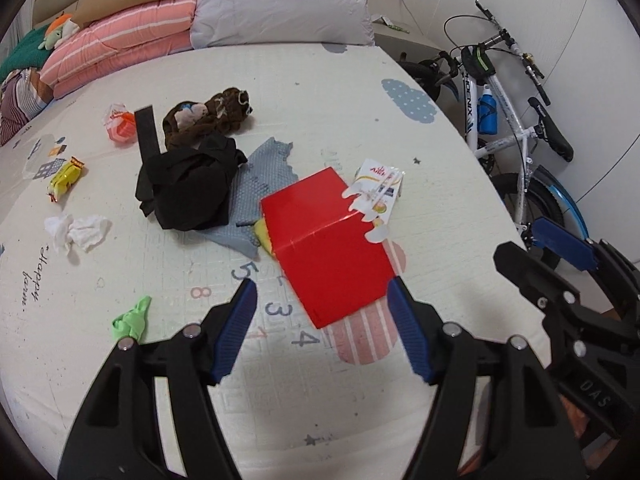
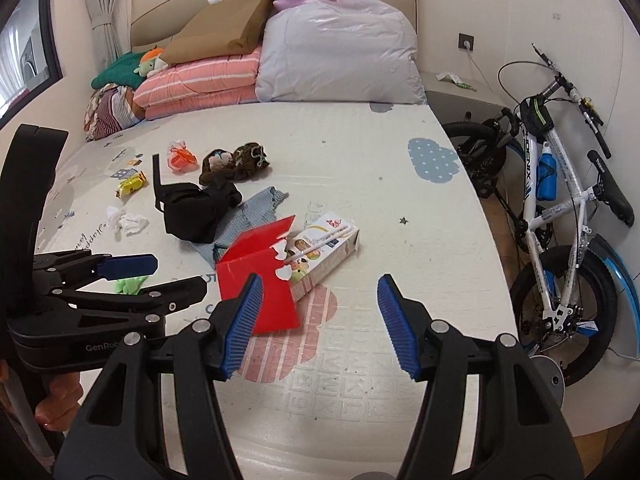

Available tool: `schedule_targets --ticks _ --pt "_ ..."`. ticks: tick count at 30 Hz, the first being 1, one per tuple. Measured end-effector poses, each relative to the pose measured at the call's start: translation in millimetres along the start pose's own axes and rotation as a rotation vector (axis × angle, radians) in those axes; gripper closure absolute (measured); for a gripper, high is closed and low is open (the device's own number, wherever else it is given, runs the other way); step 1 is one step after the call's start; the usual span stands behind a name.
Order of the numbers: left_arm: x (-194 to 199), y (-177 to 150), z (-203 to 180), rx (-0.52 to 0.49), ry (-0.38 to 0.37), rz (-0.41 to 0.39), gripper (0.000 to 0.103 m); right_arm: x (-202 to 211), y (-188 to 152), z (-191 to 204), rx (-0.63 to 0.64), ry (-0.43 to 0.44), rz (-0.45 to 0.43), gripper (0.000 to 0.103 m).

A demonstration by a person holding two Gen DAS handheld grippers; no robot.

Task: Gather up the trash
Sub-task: 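Grasp the red paper box with the right tool while the left tool approaches the milk carton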

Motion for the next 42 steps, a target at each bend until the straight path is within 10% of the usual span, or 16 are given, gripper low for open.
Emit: schedule_targets --ticks 16,29,35,37,39,42 --pt "-47 -16 47 0.076 0.102 0.080 0.035 -97 -25 21 0.032 0.139 0.139 0.046" --pt "-50 -20 55 0.088 0.105 0.086 0.035 -100 -48 52 0.144 0.304 0.229 0.103" --pt "-45 -20 57 0.095 0.116 0.079 0.035 -100 -49 56 0.145 0.287 0.207 0.101" --pt "-45 -20 59 0.103 0.117 0.080 0.035 -104 -48 50 0.119 0.270 0.214 0.087" --pt "-45 -21 61 0.109 0.116 0.082 0.035 -104 -45 44 0.079 0.266 0.192 0.047" --pt "-46 -21 63 0.119 0.114 0.083 0.035 -108 -41 39 0.029 0.304 0.200 0.046"
Point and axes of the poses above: each gripper's, at about its wrist camera, not at the fingertips, and x roughly against the way its jaws point, z to its left, y to its top, the point moved 4 cm from there along -x, roughly the way its jaws point, and after that the axes turned 10 degrees about -x, right-handed, at the moved point
